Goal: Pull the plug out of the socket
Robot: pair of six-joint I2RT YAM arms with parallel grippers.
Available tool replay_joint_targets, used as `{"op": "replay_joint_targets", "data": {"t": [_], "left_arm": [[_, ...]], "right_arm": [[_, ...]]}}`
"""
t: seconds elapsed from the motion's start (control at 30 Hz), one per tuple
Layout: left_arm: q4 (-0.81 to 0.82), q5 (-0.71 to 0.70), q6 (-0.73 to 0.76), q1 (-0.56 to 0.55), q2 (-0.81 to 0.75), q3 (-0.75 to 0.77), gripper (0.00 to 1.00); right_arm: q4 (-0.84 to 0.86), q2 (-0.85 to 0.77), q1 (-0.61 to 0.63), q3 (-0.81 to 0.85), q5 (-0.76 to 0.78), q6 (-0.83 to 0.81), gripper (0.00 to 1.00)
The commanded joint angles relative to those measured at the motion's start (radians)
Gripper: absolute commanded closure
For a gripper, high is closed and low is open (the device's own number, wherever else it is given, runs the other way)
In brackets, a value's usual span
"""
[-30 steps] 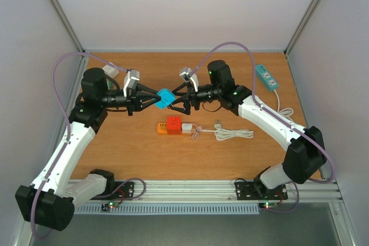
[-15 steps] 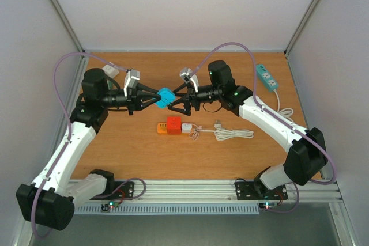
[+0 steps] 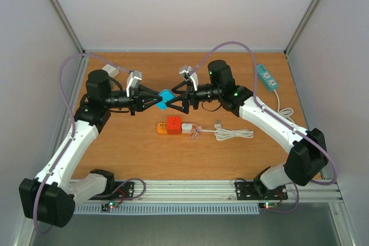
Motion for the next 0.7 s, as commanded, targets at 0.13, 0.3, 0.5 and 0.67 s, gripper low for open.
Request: {"op": "replay_joint_targets", "data": {"t": [0.13, 0.3, 0.5, 0.67], "left_arm": [[0.067, 0.080, -0.031, -0.013, -0.027, -0.034, 0.99], [0.064, 0.102, -0.030, -0.025, -0.032, -0.046, 0.99], [0.052, 0.113, -0.029, -0.033, -0.033, -0.037, 0.99], [0.173, 0.112, -0.102, -0.004, -0.019, -0.046, 0.99]], "right_arm": [[0.061, 0.011, 0.005, 0.043, 0.126, 0.038, 0.03], [0.045, 0.040, 0.004, 0.085, 0.132, 0.031, 0.03], [0.030, 0.062, 0.005, 0.112, 0.146, 0.015, 0.03], [-0.018, 0.032, 0.005, 0.113, 0.076, -0.045, 0.02]]}}
